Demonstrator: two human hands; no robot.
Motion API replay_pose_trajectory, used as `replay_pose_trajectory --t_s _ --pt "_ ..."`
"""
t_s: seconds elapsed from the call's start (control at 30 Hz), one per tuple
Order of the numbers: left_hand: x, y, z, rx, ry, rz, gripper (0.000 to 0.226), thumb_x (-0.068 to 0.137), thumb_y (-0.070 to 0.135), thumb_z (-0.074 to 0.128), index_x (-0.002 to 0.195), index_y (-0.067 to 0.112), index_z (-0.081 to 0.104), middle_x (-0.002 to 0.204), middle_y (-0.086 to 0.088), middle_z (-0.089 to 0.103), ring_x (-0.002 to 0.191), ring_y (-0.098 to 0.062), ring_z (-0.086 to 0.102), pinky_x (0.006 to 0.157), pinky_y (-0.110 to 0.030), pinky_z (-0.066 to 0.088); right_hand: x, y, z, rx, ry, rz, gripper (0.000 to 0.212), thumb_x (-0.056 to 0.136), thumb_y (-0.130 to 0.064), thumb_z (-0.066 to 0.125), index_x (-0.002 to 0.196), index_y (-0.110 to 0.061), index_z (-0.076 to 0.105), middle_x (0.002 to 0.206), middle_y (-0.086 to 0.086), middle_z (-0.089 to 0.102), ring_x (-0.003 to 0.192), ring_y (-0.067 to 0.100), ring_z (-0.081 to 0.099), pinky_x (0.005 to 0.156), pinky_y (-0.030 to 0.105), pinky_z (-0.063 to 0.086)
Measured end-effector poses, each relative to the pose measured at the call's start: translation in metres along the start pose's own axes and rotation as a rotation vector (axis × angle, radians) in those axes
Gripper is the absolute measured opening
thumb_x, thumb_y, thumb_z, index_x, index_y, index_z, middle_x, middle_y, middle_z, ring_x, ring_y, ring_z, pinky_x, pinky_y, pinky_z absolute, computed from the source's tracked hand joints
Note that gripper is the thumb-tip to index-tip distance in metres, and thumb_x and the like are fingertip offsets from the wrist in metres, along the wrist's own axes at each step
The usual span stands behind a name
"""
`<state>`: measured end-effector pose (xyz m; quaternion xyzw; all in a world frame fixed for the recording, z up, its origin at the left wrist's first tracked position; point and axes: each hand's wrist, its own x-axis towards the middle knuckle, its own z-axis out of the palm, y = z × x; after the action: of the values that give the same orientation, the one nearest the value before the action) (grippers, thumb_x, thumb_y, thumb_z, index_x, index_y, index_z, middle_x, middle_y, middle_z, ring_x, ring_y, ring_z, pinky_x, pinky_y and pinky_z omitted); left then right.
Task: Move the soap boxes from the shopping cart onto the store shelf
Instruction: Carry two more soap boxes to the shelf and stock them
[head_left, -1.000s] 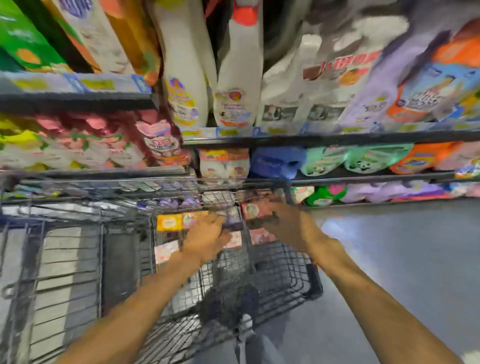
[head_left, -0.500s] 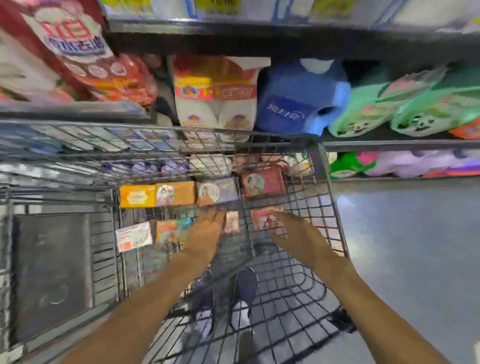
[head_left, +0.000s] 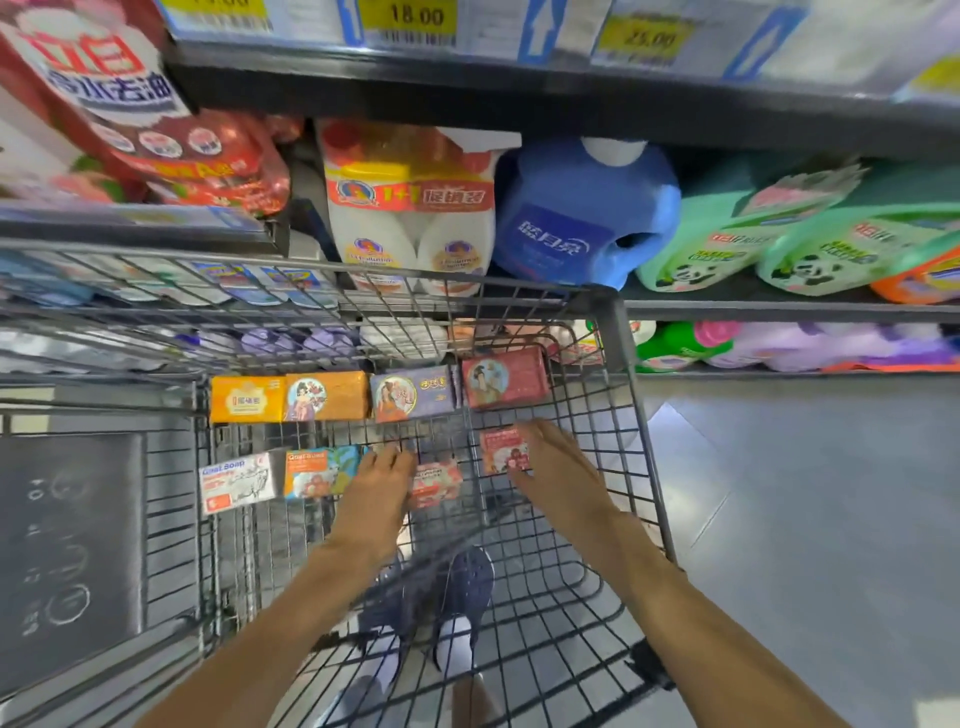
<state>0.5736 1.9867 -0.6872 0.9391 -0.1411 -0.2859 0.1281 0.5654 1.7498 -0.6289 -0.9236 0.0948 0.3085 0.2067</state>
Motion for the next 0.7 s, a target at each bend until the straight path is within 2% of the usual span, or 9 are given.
replay_pose_trajectory --t_s 0.13,0.23,0.33,0.43,0.5,0.53,0.6,0.67,0.7 --pt "-0.026 -0.011 -0.016 -0.218 0.026 -0.003 0.049 0.083 0.022 0.079 0.126 0.026 0.055 0.115 0.008 0.052 0.107 -0.014 0.054 0.095 -0.032 0.054 0.017 -0.009 0.005 -0.007 -0.035 0.074 0.07 0.101 -0.025 0.054 0.157 -0.011 0.014 0.164 0.015 0.015 0.151 0.033 0.014 0.122 0.041 0.018" --pt "-0.044 -0.013 -0.032 -0.373 0.032 -0.029 0.042 0.092 0.018 0.07 0.128 0.028 0.052 0.111 0.012 0.051 0.095 -0.003 0.056 0.08 -0.013 0.049 0.031 -0.01 0.016 -0.034 -0.072 0.197 0.072 0.099 -0.024 0.057 0.156 -0.011 0.015 0.162 0.021 0.013 0.148 0.04 0.02 0.117 0.048 0.03" --pt "-0.052 -0.016 -0.037 -0.425 0.038 -0.045 0.036 0.096 0.018 0.064 0.129 0.027 0.052 0.11 0.017 0.052 0.09 0.002 0.06 0.073 -0.011 0.046 0.037 -0.008 0.028 0.008 -0.081 0.287 0.068 0.1 -0.027 0.054 0.155 -0.014 0.017 0.163 0.02 0.011 0.148 0.036 0.022 0.116 0.045 0.036" --pt "-0.054 -0.021 -0.036 -0.448 0.037 -0.051 0.041 0.093 0.026 0.067 0.13 0.034 0.051 0.117 0.019 0.055 0.093 0.0 0.06 0.079 -0.015 0.049 0.038 -0.002 0.039 0.113 -0.009 0.274 0.061 0.098 -0.021 0.058 0.15 -0.014 0.027 0.157 0.017 0.027 0.14 0.031 0.033 0.106 0.019 0.042" --pt "-0.054 -0.025 -0.032 -0.496 0.038 -0.077 0.042 0.091 0.033 0.069 0.128 0.039 0.051 0.117 0.02 0.058 0.1 0.001 0.057 0.083 -0.02 0.052 0.035 0.002 0.044 0.141 0.037 0.266 0.06 0.09 -0.02 0.068 0.139 -0.021 0.034 0.143 0.013 0.042 0.131 0.029 0.04 0.105 0.035 0.046" --pt "-0.054 -0.026 -0.031 -0.522 0.041 -0.109 0.043 0.089 0.036 0.07 0.127 0.04 0.051 0.117 0.018 0.059 0.102 0.0 0.057 0.084 -0.023 0.053 0.032 0.003 0.046 0.159 0.066 0.259 0.051 0.09 -0.02 0.069 0.13 -0.026 0.038 0.135 0.009 0.048 0.125 0.024 0.044 0.101 0.038 0.048" --pt "-0.055 -0.025 -0.033 -0.572 0.047 -0.169 0.045 0.086 0.04 0.072 0.126 0.04 0.052 0.117 0.013 0.061 0.1 -0.005 0.06 0.084 -0.03 0.055 0.024 0.002 0.044 0.253 0.091 0.247 0.022 0.097 -0.021 0.059 0.109 -0.035 0.046 0.119 0.0 0.057 0.103 0.003 0.051 0.078 0.021 0.049" --pt "-0.056 -0.024 -0.037 -0.647 0.06 -0.22 0.047 0.08 0.051 0.072 0.123 0.04 0.054 0.116 0.013 0.064 0.098 -0.012 0.064 0.083 -0.038 0.058 0.017 -0.002 0.039 0.29 0.134 0.189 0.018 0.099 -0.015 0.057 0.099 -0.031 0.048 0.103 -0.007 0.061 0.083 -0.004 0.054 0.055 0.013 0.046" --pt "-0.056 -0.023 -0.042 -0.692 0.057 -0.241 0.048 0.078 0.054 0.072 0.121 0.039 0.056 0.114 0.013 0.066 0.096 -0.014 0.065 0.082 -0.041 0.058 0.011 -0.004 0.034 0.37 0.135 0.188 0.02 0.097 -0.012 0.059 0.101 -0.028 0.048 0.098 -0.011 0.061 0.078 -0.006 0.055 0.052 0.01 0.046"
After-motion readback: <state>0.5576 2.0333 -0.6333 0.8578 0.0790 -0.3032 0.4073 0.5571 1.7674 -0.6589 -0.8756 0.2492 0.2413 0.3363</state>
